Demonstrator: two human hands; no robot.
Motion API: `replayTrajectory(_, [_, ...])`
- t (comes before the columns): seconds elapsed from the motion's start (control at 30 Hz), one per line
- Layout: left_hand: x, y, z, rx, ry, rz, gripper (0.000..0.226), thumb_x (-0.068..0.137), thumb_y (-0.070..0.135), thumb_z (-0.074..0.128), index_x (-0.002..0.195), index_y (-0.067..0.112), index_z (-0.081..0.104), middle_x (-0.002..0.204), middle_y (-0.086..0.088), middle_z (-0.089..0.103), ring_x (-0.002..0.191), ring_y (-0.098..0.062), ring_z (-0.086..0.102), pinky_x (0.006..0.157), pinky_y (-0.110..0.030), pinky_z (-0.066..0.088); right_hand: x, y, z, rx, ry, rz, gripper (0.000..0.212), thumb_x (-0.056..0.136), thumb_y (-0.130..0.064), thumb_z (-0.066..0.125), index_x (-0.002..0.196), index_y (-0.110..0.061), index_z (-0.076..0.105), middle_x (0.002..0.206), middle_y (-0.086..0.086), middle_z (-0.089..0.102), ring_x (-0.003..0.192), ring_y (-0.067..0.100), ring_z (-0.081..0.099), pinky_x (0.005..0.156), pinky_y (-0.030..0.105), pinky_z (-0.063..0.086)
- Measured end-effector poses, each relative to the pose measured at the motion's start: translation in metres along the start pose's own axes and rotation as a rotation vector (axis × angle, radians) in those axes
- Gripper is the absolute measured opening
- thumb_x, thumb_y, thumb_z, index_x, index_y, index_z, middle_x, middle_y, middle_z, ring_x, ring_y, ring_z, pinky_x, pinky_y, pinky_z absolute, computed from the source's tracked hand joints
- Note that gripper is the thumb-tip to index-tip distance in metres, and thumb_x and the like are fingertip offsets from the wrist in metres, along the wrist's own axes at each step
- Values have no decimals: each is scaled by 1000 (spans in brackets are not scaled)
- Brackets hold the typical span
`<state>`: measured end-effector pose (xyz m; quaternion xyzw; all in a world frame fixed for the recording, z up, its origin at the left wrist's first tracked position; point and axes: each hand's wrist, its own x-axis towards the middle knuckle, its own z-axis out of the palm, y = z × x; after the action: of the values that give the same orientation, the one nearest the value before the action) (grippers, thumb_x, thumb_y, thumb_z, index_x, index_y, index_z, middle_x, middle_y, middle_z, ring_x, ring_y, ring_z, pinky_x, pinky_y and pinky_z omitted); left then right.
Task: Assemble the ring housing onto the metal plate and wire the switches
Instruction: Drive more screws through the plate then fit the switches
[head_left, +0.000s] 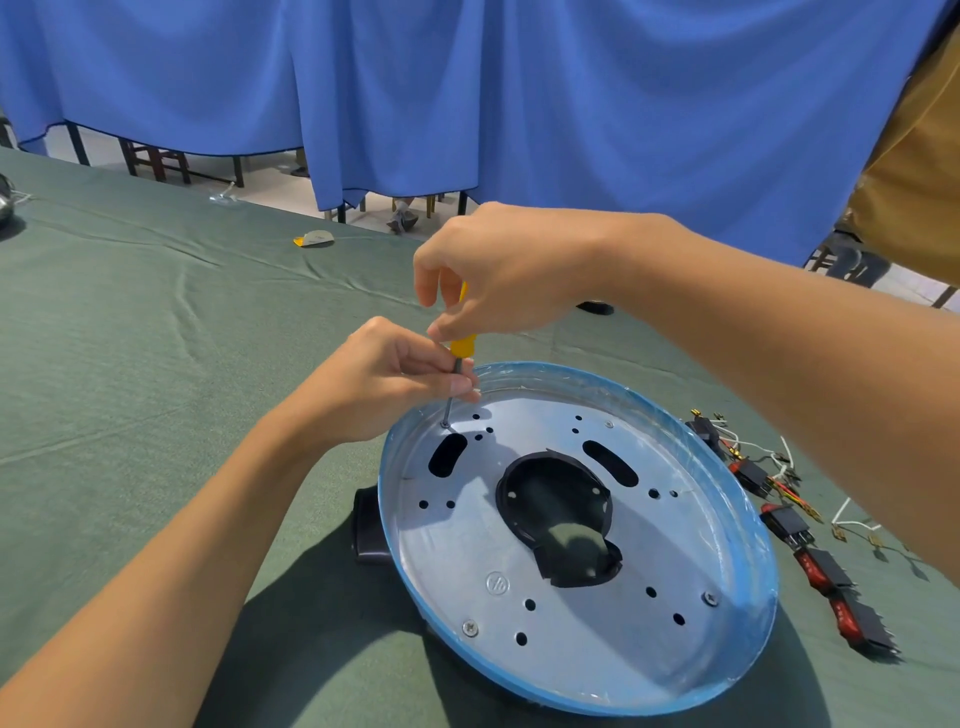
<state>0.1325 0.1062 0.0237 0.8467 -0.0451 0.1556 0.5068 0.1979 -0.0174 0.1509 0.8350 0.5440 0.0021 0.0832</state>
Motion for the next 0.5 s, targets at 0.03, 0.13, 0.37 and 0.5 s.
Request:
replayTrajectory(0.03, [0,0,-1,3,-20,-1,12,87,8,70,95,15,77,89,4,78,101,-6,70,98,-30,52,0,0,-1,7,-8,-3,26,87,-39,63,108,-24,63,101,-1,67,94,21,65,81,41,56])
replayTrajectory(0.13, [0,0,2,68,-11,-6,12,88,23,71,98,21,78,92,11,77,103,-3,68,107,-42,45,-1,0,-2,-6,-23,-11,21,87,-30,61,108,-25,62,100,-2,67,92,19,65,80,40,56])
replayTrajectory(0.37, [2,-1,6,62,108,-12,4,81,12,78,85,13,79,79,5,77,82,-4,72,83,-25,54,-2,2,-2,18,-24,-16,25,87,-26,58,111,-30,58,102,-5,65,95,19,63,81,38,54])
replayTrajectory(0.5, [1,1,3,70,-5,5,12,90,11,68,97,11,78,87,8,78,91,-2,71,87,-16,51,0,3,-4,47,-38,-7,23,87,-21,55,108,-30,59,93,0,71,81,17,69,73,35,57])
